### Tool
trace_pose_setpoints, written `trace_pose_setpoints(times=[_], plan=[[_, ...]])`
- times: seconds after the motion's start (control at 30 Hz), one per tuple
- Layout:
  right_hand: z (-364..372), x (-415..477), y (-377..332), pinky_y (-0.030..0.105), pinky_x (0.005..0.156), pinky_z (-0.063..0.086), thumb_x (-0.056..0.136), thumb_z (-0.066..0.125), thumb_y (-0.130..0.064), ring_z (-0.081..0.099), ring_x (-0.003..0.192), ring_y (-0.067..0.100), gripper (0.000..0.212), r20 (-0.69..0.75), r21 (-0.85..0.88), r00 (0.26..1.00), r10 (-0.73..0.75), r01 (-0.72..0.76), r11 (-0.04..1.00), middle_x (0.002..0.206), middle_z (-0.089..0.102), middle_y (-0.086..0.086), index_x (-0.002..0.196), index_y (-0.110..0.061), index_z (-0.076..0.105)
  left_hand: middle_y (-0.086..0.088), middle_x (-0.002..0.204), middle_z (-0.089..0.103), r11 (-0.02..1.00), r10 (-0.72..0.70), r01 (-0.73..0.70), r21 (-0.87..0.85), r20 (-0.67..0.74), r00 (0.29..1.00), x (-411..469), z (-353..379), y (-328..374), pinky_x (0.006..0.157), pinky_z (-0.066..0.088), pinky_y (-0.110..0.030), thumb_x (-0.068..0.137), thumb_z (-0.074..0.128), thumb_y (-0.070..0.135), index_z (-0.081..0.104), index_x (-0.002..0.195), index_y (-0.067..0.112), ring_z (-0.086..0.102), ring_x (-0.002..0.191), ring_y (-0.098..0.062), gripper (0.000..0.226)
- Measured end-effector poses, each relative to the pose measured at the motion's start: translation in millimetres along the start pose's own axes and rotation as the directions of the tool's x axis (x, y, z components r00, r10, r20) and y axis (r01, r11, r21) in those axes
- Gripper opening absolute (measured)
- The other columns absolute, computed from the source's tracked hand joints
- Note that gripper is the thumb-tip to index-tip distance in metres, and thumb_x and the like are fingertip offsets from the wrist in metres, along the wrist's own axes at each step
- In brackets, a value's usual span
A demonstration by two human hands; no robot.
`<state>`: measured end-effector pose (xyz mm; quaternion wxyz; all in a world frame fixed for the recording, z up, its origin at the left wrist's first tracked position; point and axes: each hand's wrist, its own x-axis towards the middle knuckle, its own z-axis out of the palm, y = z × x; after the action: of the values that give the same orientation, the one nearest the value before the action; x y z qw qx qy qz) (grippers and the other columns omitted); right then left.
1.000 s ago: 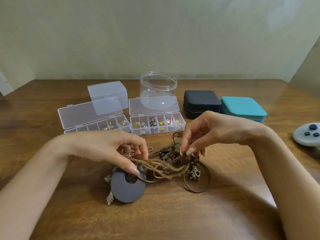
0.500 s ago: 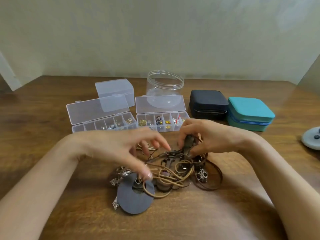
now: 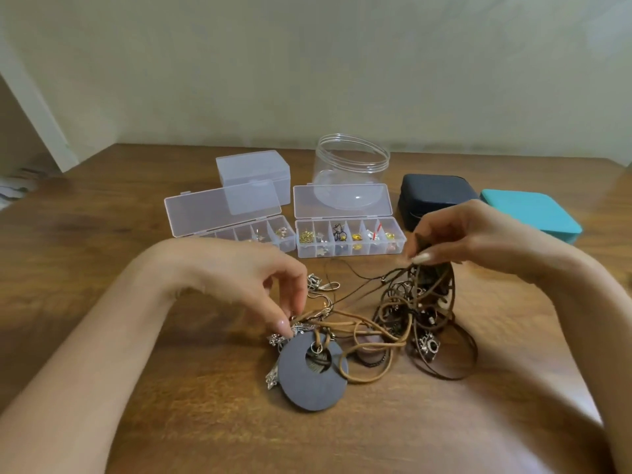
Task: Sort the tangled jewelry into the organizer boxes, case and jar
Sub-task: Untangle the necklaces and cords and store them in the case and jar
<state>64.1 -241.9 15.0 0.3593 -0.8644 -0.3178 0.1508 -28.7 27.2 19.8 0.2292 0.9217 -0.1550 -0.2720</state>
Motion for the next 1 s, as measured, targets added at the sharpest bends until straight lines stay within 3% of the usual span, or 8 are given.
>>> trace_pose_setpoints(times=[0.13, 0.27, 0.33, 0.43, 0.63, 0.8, 0.9, 1.0], plan=[[10, 7, 4, 0.011, 0.058, 0.044, 0.080, 0.072, -0.013, 0.059, 0.066, -0.007, 0.022, -0.029, -0.189, 0.996, 0.089, -0.092, 0.978, 0.083, 0.067, -0.004, 0.095, -0.027, 0.065, 0.020, 0.072, 0.058, 0.996, 0.035, -0.031, 0.078, -0.057, 0.998, 9, 7, 2, 0.055, 0.038, -0.011, 0.084, 0.069, 0.028, 0.061, 0.087, 0.026, 0.047, 0.057, 0.004, 0.009], [27, 4, -15, 0.010, 0.057, 0.038, 0.079, 0.072, -0.019, 0.047, 0.065, -0.001, 0.022, -0.268, -0.304, 0.919, -0.290, 0.205, 0.930, 0.085, 0.055, -0.013, 0.090, -0.036, 0.063, 0.015, 0.067, 0.059, 0.999, 0.043, -0.040, 0.022, -0.138, 0.990, 11, 8, 2, 0.051, 0.037, -0.011, 0.088, 0.063, 0.022, 0.058, 0.084, 0.027, 0.049, 0.055, 0.002, 0.008], [46, -1, -31, 0.013, 0.056, 0.037, 0.080, 0.074, -0.020, 0.048, 0.063, 0.003, 0.012, -0.153, -0.158, 0.896, -0.417, 0.394, 0.905, 0.078, 0.057, -0.012, 0.086, -0.029, 0.068, 0.012, 0.073, 0.059, 0.999, 0.043, -0.041, 0.014, -0.170, 0.985, 13, 8, 2, 0.054, 0.038, -0.011, 0.088, 0.061, 0.020, 0.056, 0.086, 0.026, 0.050, 0.059, 0.002, 0.007], [78, 3, -33, 0.018, 0.061, 0.042, 0.081, 0.067, -0.025, 0.052, 0.070, 0.004, 0.014, -0.009, -0.291, 0.867, -0.498, 0.474, 0.831, 0.086, 0.057, -0.013, 0.093, -0.031, 0.071, 0.008, 0.071, 0.062, 0.998, 0.041, -0.051, -0.047, -0.206, 0.978, 16, 6, -1, 0.057, 0.043, -0.016, 0.088, 0.058, 0.012, 0.054, 0.090, 0.020, 0.057, 0.061, -0.004, 0.010], [86, 10, -27, 0.013, 0.059, 0.039, 0.080, 0.070, -0.012, 0.050, 0.072, -0.005, 0.029, -0.027, -0.346, 0.917, -0.398, 0.365, 0.864, 0.089, 0.051, -0.024, 0.096, -0.035, 0.066, 0.001, 0.072, 0.066, 0.981, 0.026, -0.057, -0.187, -0.164, 0.986, 12, 4, -2, 0.054, 0.048, -0.017, 0.092, 0.053, 0.005, 0.048, 0.089, 0.014, 0.064, 0.059, -0.006, 0.011], [82, 13, -26, 0.012, 0.059, 0.034, 0.074, 0.078, -0.029, 0.047, 0.078, -0.014, 0.039, -0.017, -0.369, 0.957, -0.288, 0.262, 0.892, 0.091, 0.047, -0.031, 0.097, -0.042, 0.050, -0.002, 0.079, 0.066, 0.965, 0.035, -0.070, -0.252, -0.142, 0.989, 7, 2, 2, 0.058, 0.049, -0.014, 0.093, 0.053, 0.007, 0.049, 0.089, 0.009, 0.067, 0.064, -0.005, 0.006], [82, 15, -24, 0.010, 0.059, 0.031, 0.076, 0.077, -0.031, 0.044, 0.080, -0.022, 0.033, -0.030, -0.376, 0.959, -0.282, 0.250, 0.892, 0.087, 0.047, -0.031, 0.104, -0.035, 0.060, -0.008, 0.101, 0.063, 0.969, 0.090, -0.124, -0.214, -0.162, 0.983, 5, 2, 1, 0.070, 0.053, -0.022, 0.089, 0.059, 0.009, 0.052, 0.085, 0.015, 0.067, 0.083, -0.012, 0.010], [83, 17, -23, 0.014, 0.060, 0.035, 0.076, 0.077, -0.031, 0.050, 0.073, -0.010, 0.022, -0.079, -0.296, 0.960, -0.270, 0.236, 0.926, 0.083, 0.056, -0.025, 0.094, -0.032, 0.065, -0.007, 0.106, 0.062, 0.972, 0.130, -0.158, -0.174, -0.161, 0.978, 3, 2, 0, 0.087, 0.050, -0.038, 0.087, 0.064, 0.012, 0.055, 0.082, 0.020, 0.059, 0.103, -0.021, 0.013]])
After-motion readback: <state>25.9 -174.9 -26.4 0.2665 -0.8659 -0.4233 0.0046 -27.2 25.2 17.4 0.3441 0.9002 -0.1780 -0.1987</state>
